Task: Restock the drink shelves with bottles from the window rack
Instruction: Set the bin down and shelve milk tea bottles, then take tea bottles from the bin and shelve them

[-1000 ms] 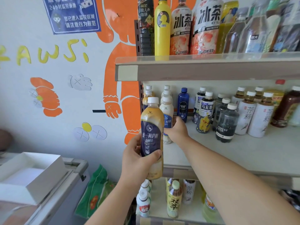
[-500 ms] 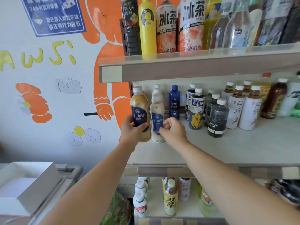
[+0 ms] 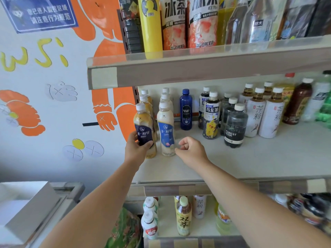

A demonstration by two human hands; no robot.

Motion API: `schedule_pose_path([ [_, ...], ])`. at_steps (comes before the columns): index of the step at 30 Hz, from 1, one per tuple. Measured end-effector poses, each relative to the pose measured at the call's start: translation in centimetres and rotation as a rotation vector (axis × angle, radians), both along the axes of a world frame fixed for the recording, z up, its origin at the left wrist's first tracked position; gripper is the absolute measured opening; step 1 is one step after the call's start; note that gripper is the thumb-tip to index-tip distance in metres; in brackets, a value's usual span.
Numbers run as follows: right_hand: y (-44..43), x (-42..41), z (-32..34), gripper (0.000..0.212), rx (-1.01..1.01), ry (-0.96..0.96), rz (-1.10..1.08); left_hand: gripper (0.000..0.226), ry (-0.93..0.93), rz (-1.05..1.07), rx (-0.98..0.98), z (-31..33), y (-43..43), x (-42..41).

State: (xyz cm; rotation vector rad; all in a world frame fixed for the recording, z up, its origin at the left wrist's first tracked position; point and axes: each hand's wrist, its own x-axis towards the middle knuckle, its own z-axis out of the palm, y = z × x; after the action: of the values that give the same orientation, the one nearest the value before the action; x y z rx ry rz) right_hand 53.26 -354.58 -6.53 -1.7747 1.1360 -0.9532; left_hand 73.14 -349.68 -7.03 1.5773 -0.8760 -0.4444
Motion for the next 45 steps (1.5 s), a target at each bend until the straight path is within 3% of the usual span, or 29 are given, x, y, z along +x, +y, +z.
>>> schedule_pose_path([
  [6, 1.5, -1.6, 0.1, 0.017, 0.016, 0.004, 0.004, 0.078, 0.019, 0.105, 0.046, 0.3, 1.3, -1.9],
  [9, 2.7, -3.6, 0.4, 0.015, -0.006, -0.041, 0.002, 0.053, -0.02, 0.374, -0.107, 0.9, 3.6, -5.6],
  [11, 3.9, -5.5, 0.7, 0.012, -0.023, -0.074, -0.015, 0.035, -0.017, 0.391, -0.227, 0.7, 5.4, -9.5],
  [16, 7.6, -14.9, -0.4, 0.009, -0.021, -0.147, -0.18, 0.025, 0.165, -0.131, -0.143, -0.9, 6.8, -21.7],
  [25, 17.3, -39.7, -5.2, 0.008, 0.099, -0.176, -0.625, 0.012, 0.126, -0.783, 0.084, -4.5, 10.1, -46.4],
  [35, 30.2, -58.8, -12.3, 0.014, 0.272, -0.178, -1.179, 0.018, 0.229, -1.294, 0.257, -8.9, 17.8, -66.4],
  [40, 33.3, -62.3, -13.8, 0.011, 0.336, -0.19, -1.348, 0.029, 0.253, -1.472, 0.386, -11.3, 18.1, -72.4],
  [45, 34.3, -65.4, -14.5, 0.01, 0.358, -0.146, -1.474, 0.045, 0.136, -1.615, 0.443, -12.9, 16.8, -77.4],
])
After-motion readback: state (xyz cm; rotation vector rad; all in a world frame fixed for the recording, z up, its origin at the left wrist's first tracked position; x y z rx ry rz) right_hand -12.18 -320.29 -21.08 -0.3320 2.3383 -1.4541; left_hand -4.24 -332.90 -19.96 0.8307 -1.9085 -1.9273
